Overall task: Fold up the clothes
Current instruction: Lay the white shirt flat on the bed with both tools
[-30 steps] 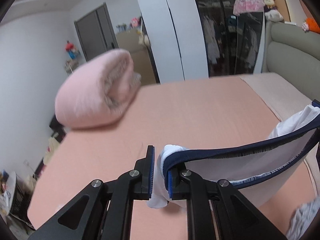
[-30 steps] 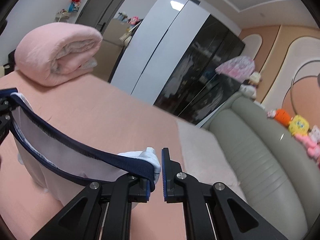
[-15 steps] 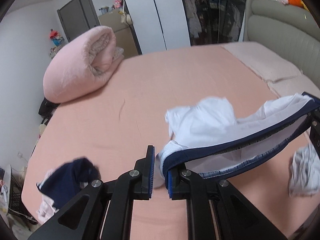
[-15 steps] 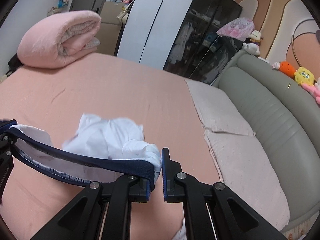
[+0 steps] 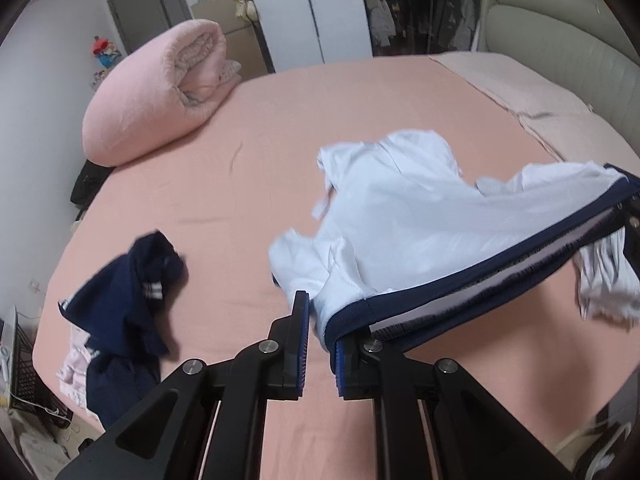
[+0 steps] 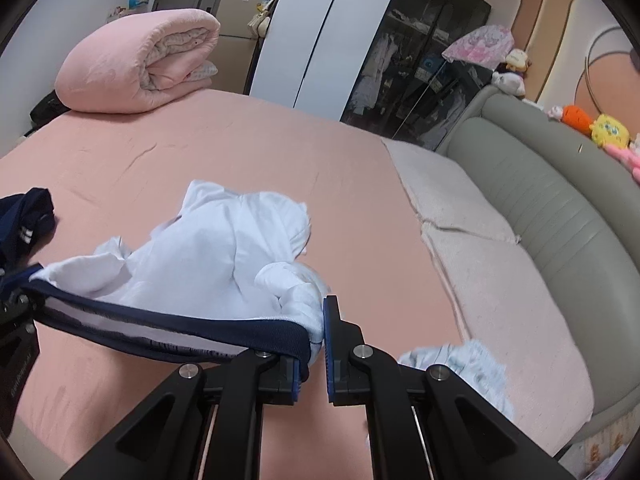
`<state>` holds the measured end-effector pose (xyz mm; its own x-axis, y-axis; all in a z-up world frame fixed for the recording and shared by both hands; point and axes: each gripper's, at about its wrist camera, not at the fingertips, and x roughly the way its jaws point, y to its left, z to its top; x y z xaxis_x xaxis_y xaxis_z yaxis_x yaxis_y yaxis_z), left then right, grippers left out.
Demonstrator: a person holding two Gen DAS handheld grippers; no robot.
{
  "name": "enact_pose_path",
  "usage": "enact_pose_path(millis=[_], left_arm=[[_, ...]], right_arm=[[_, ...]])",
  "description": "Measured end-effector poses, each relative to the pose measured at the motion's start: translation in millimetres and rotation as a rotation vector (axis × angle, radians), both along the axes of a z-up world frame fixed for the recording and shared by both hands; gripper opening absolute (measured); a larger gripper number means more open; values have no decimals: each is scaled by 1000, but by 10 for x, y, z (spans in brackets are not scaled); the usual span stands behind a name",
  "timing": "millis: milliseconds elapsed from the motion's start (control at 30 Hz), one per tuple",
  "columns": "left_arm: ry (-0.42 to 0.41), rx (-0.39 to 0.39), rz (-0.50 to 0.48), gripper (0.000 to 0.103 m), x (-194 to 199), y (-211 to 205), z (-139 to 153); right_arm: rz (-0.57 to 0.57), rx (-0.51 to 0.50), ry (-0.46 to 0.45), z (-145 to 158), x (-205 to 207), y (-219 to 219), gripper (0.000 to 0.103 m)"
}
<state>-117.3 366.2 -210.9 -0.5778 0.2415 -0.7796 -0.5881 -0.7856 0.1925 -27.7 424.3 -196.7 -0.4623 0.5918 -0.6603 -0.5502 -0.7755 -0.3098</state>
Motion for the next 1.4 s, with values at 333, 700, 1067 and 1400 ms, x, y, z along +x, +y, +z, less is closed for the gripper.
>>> enact_pose_path(millis=[333,700,1067,1400], left_arm=[[-139,-36,3,11,250,-146,-424],[-223,16,42,11,448,-339,-810],[-295,42,54,11,482,-441,-959],[-375,-10,105,11,436,-507,-1161]], right_arm=[[2,-17,-19,-404,406,-150,4],[-50,-122,-31,-923,700,-207,4],[-112,-247,-4,-1342,900,-176,4],[-192,-361,51,-1552,972,-172,5]])
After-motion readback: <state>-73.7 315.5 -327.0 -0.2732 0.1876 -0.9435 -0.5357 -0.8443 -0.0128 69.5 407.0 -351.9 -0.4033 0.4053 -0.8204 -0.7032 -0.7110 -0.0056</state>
